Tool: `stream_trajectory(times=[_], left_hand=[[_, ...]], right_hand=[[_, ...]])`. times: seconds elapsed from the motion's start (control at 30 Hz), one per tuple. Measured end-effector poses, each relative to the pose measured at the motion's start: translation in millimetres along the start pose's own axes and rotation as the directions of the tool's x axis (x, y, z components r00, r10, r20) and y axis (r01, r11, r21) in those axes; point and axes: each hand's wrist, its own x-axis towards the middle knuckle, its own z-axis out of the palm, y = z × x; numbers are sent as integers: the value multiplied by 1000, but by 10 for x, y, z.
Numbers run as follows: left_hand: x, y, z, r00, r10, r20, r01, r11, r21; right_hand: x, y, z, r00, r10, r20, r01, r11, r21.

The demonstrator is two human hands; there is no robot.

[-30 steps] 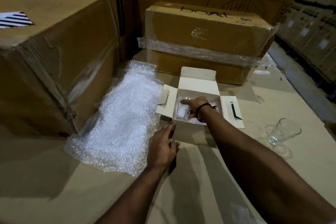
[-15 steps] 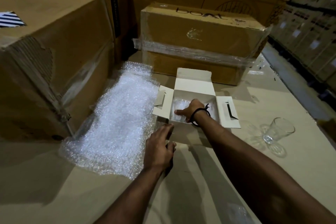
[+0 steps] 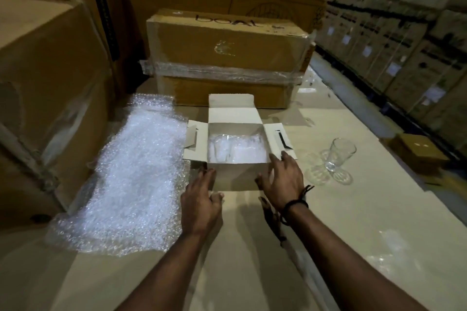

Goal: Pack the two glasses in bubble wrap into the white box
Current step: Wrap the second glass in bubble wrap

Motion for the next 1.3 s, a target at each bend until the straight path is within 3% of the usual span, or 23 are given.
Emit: stream_trajectory(times=[0.07, 0.3, 0.37, 0.47, 0.53, 0.63, 0.7, 0.77, 0.97, 1.13, 1.23, 1.3], left_hand=[[-4, -6, 1, 1000, 6, 29, -6, 1000, -10], [-38, 38, -54, 998, -42, 56, 44, 998, -35], [-40, 61, -61, 999, -14, 32, 14, 1000, 28], [-96, 59, -33, 989, 148, 20, -148, 958, 246], [-209, 161, 45, 972, 219, 87, -235, 924, 300], [-393, 358, 234, 967, 149, 208, -207, 934, 290], [-459, 415, 345, 966, 81, 247, -157, 939, 305], [-464, 398, 387, 971, 89, 223, -162, 928, 335], [-469, 408, 425, 985, 78, 153, -131, 916, 380], [-483, 484, 394, 987, 47, 152, -100, 927, 361], [-494, 494, 396, 987, 53, 150, -104, 931, 350], [-488, 530, 363, 997, 24, 77, -44, 962, 268]], right_hand=[[-37, 83, 69, 982, 40, 184, -40, 999, -6], [57, 126, -34, 945, 25, 327, -38, 999, 33], [40, 179, -155, 953, 3, 302, -33, 995, 94], [-12, 388, -288, 994, 31, 105, -57, 966, 252], [22, 617, -368, 988, 140, -64, -106, 920, 378], [171, 1010, -478, 876, 431, -216, -260, 800, 542], [293, 1297, -517, 777, 604, -174, -395, 684, 613], [414, 1559, -473, 740, 668, -82, -473, 603, 642], [766, 2039, -189, 794, 585, 167, -532, 534, 657], [514, 1834, -301, 876, 481, 37, -398, 678, 619], [97, 1451, -269, 933, 360, -3, -251, 656, 712], [-131, 1136, -181, 972, 232, 26, -171, 630, 758]])
